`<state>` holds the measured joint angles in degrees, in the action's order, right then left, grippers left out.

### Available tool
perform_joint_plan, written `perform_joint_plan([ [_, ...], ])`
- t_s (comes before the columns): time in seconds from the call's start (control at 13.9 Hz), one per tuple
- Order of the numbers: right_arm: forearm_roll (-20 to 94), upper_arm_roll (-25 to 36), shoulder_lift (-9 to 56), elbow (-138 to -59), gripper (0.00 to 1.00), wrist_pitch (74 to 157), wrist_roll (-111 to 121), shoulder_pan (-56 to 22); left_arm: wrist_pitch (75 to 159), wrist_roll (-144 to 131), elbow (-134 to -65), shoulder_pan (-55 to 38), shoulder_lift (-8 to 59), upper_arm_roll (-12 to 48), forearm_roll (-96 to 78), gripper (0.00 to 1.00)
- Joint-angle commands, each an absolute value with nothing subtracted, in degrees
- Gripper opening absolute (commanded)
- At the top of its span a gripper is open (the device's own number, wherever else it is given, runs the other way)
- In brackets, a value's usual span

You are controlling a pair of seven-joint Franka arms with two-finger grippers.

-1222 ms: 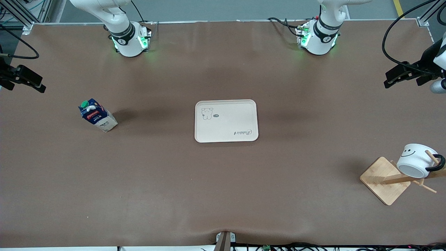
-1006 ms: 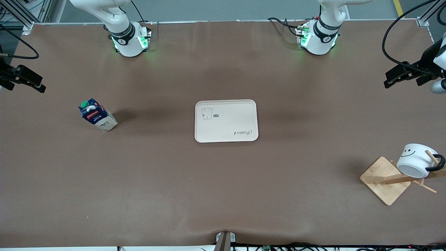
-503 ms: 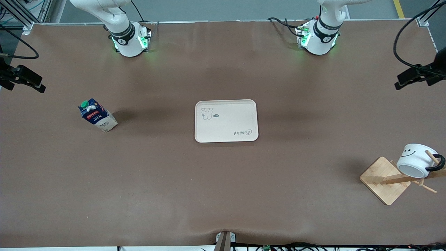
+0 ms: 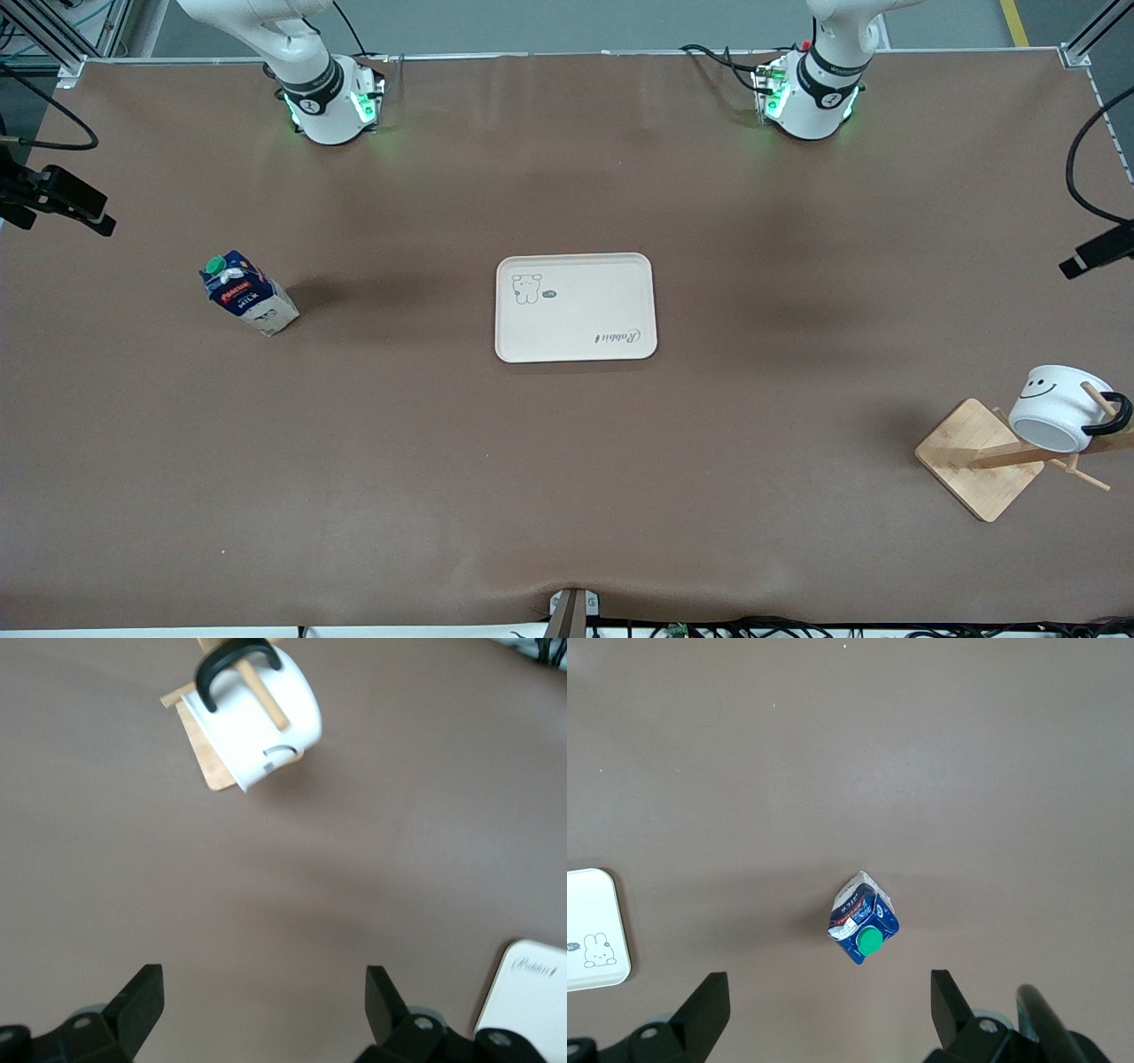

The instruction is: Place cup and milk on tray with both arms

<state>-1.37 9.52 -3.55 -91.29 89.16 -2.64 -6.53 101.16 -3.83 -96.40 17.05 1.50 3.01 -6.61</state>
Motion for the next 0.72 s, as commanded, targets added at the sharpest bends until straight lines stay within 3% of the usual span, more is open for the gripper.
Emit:
perform_joint_plan([
  [0.0, -1.85, 8.96, -3.34, -90.79, 1.00, 88.95, -3.16, -5.80, 109.75, 1.04, -102.73, 19.33, 0.44, 3.16, -8.88, 1.00],
  [0.22, -1.85, 8.96, -3.34, -90.79, 1.00, 88.95, -3.16, -5.80, 113.90, 3.32, -102.75, 21.61, 3.50, 3.34, -9.49, 1.00],
  [0.43, -1.85, 8.96, -3.34, -90.79, 1.00, 88.95, -3.16, -5.80, 113.82, 11.06, -95.82, 21.53, 8.95, 3.16, -9.84, 1.00],
  [0.65, -1.85, 8.96, -3.34, -90.79, 1.00, 88.95, -3.16, -5.80, 113.82, 11.68, -95.71, 21.62, 9.23, 3.16, -9.76, 1.00],
])
